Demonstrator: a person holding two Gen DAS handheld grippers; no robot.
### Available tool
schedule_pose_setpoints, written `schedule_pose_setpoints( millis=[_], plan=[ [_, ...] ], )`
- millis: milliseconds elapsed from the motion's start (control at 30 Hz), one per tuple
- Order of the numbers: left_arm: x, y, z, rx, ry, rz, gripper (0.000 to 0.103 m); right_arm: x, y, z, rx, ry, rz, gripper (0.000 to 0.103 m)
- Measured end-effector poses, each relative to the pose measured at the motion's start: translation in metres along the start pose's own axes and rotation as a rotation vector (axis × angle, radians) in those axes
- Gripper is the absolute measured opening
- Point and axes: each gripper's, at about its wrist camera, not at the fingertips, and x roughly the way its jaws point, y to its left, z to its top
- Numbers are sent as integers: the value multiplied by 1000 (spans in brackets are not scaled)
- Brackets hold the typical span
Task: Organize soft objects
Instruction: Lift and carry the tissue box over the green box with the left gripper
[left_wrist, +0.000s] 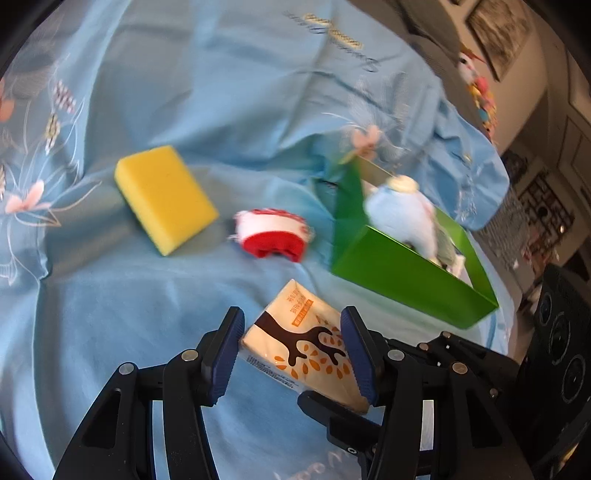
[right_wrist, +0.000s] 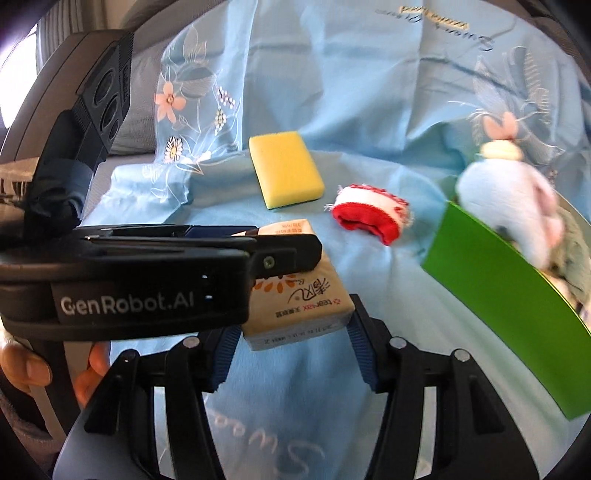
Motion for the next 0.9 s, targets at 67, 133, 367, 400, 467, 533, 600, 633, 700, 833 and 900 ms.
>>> schedule_pose_setpoints(
  millis=[67,133,367,400,467,533,600,633,700,833,900],
  plan=[
    [-4,-10,-3,15,3,0,55,-12,-3,-6,16,-14,6,55],
    [-6,-22,-6,35,10,1,55,-23,-5,-12,26,-24,7,55],
    [-9,-66,-13,114,28,11,55,-56,-17,-34,81,-56,11,55],
    [-9,-70,-14,122,30,12,55,-62,-20,-37,89,-63,10,55],
    [-7,-83,-14,148,33,18,55,-70,-24,-42,105,-76,13,55],
    [-6,-93,-14,167,33,20,55,-77,-28,-46,123,-89,15,55],
    [-5,-104,-14,186,34,20,55,-84,-33,-50,137,-104,9,55],
    [-4,-109,-14,196,35,21,55,-87,-35,-52,143,-111,7,55],
    [-1,-119,-12,217,38,22,55,-93,-41,-56,154,-126,5,55],
    [5,-139,-6,263,41,26,55,-102,-57,-62,186,-156,0,55],
    [9,-151,0,289,37,27,55,-107,-66,-62,201,-172,-5,55]
  ],
)
